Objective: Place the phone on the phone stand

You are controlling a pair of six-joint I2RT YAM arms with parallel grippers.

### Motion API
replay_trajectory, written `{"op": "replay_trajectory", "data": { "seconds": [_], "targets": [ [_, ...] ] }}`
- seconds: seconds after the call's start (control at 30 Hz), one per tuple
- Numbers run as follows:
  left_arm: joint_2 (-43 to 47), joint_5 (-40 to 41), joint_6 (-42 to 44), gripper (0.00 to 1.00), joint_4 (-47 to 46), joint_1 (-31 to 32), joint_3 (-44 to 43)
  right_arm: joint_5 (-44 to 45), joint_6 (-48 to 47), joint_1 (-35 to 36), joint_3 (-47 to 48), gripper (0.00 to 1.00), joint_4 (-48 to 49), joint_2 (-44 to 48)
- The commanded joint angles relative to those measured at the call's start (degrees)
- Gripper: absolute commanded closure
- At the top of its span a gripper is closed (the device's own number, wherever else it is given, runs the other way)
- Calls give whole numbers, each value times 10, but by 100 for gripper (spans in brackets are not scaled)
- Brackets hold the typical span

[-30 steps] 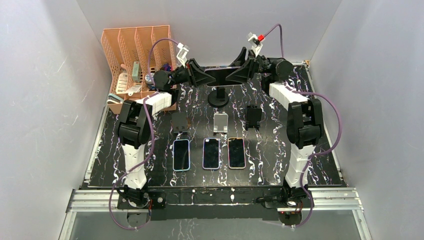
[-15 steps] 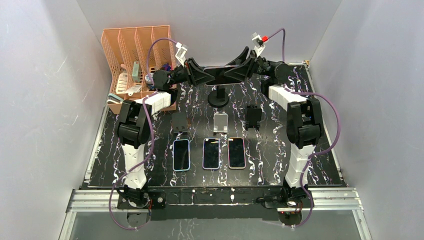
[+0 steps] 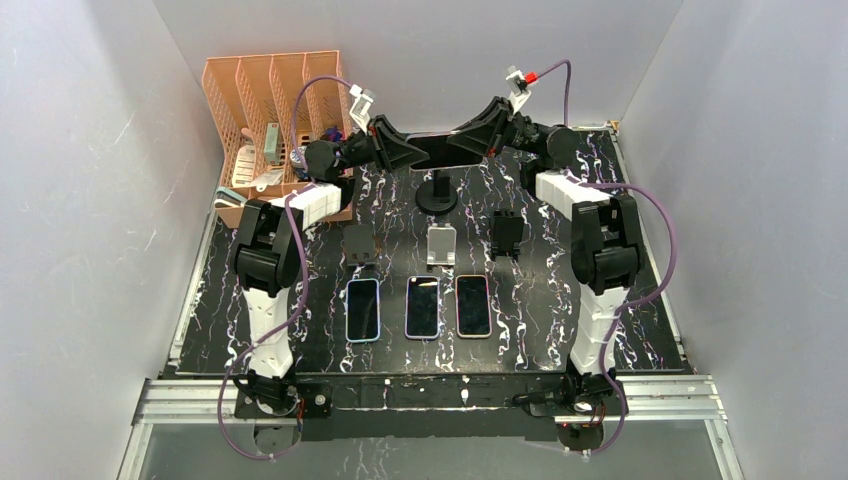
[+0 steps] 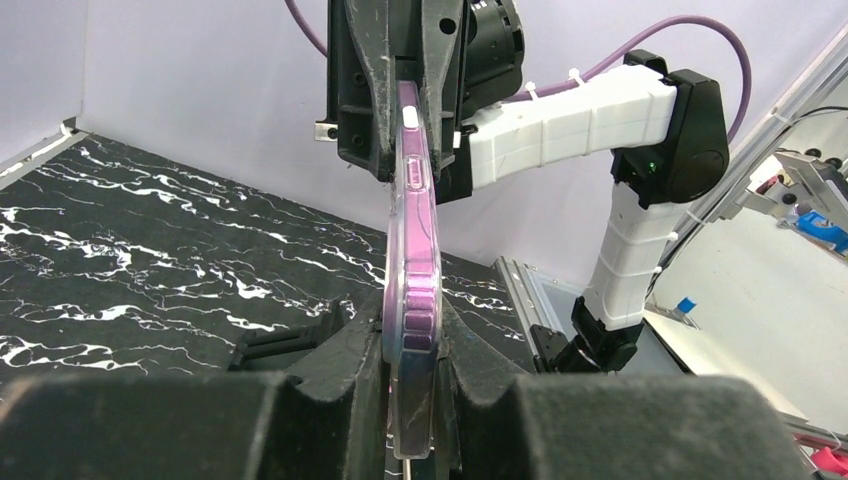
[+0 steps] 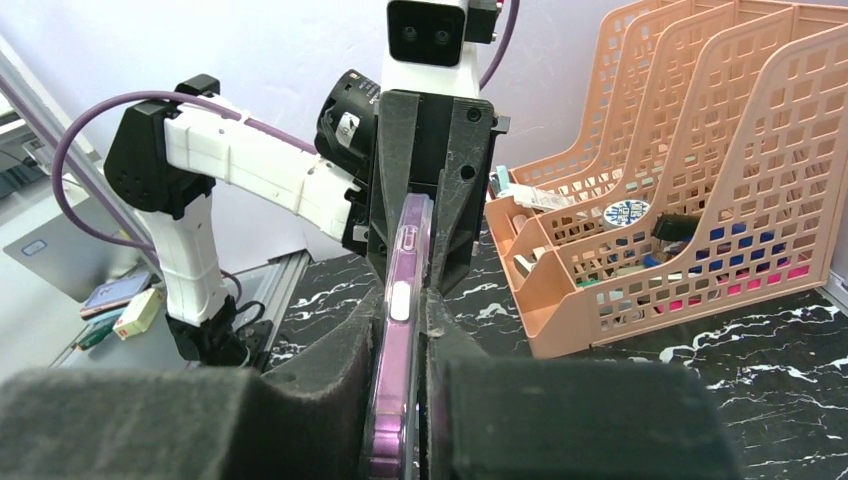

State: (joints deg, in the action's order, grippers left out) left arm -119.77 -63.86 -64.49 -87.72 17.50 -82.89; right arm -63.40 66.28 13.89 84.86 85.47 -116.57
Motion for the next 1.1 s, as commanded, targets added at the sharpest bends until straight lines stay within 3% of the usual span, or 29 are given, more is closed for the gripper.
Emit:
{"op": "replay_trajectory", "data": {
  "seconds": [0.0,0.1,0.17,0.23,0.43,0.57,0.7,0.87,1.07],
  "targets": [
    [6,32,-8,100,-149,6,-19,-21,13,19,24,99,189,-3],
    [-9,16,-11,100,-143,0,-29,-21,8,16,17,99,187,1],
    [-23,12,-17,75,-138,-12,-34,-15,-5,5,7,99,176,8],
    [-30,13,-13,57,-136,-26,-29,-11,-11,-16,1,99,170,12],
    [-25,19,122,42,-28,-46,31,-30,26,-83,5,99,188,9],
    [-34,44,274,38,97,-47,61,-55,33,-104,5,99,189,12],
    [-71,106,370,38,129,-41,57,-80,40,-108,14,99,189,5],
    [-97,164,582,38,263,-12,32,-111,52,-105,43,99,190,-12],
    [-144,152,615,39,268,-7,-10,-151,-22,-69,33,99,189,-12]
  ]
}}
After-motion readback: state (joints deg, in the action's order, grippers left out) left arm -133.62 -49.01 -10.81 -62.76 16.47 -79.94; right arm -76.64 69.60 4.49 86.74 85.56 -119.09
